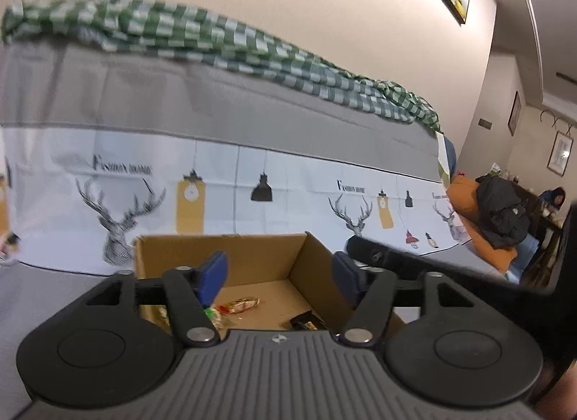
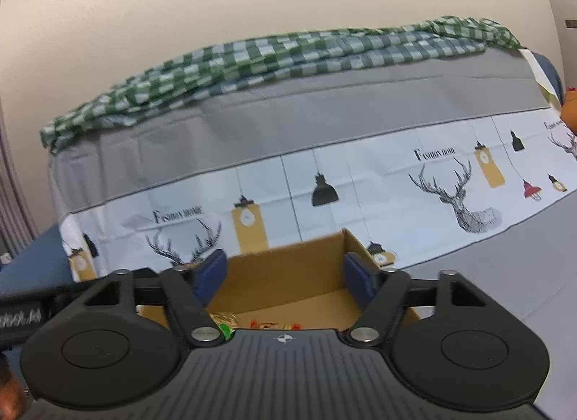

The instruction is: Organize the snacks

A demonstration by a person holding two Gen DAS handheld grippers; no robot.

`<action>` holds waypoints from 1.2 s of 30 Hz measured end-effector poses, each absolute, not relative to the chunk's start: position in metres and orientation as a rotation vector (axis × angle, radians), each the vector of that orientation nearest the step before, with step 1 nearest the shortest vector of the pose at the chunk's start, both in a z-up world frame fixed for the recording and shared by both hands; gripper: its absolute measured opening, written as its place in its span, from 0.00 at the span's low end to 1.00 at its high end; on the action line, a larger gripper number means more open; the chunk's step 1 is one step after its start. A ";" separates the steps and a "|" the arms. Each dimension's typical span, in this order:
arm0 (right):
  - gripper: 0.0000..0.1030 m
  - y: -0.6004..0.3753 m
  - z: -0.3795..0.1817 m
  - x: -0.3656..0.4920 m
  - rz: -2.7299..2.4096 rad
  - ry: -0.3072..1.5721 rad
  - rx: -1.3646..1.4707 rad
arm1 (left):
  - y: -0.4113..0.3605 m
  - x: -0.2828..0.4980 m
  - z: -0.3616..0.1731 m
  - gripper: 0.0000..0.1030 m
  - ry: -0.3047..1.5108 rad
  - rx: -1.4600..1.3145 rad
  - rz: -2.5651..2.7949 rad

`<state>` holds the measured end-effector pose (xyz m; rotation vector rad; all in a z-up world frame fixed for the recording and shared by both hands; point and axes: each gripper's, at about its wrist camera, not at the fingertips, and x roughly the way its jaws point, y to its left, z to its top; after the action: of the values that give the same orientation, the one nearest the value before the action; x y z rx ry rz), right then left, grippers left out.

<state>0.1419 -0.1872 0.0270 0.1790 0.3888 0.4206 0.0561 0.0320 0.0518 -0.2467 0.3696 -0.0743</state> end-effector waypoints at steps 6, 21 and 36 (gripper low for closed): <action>0.99 -0.212 0.066 0.124 0.444 0.434 0.175 | 0.020 0.017 0.074 0.78 0.401 -0.235 -0.006; 0.99 -0.247 0.007 0.059 0.415 0.652 0.071 | -0.019 -0.030 0.003 1.00 0.684 -0.216 0.188; 0.99 -0.227 -0.007 0.075 0.421 0.644 -0.015 | -0.005 -0.005 -0.008 1.00 0.717 -0.304 0.196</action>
<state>0.0750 -0.2268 -0.0065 -0.0152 0.6441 0.4211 -0.0049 -0.0048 -0.0077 -0.3039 0.7168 0.1958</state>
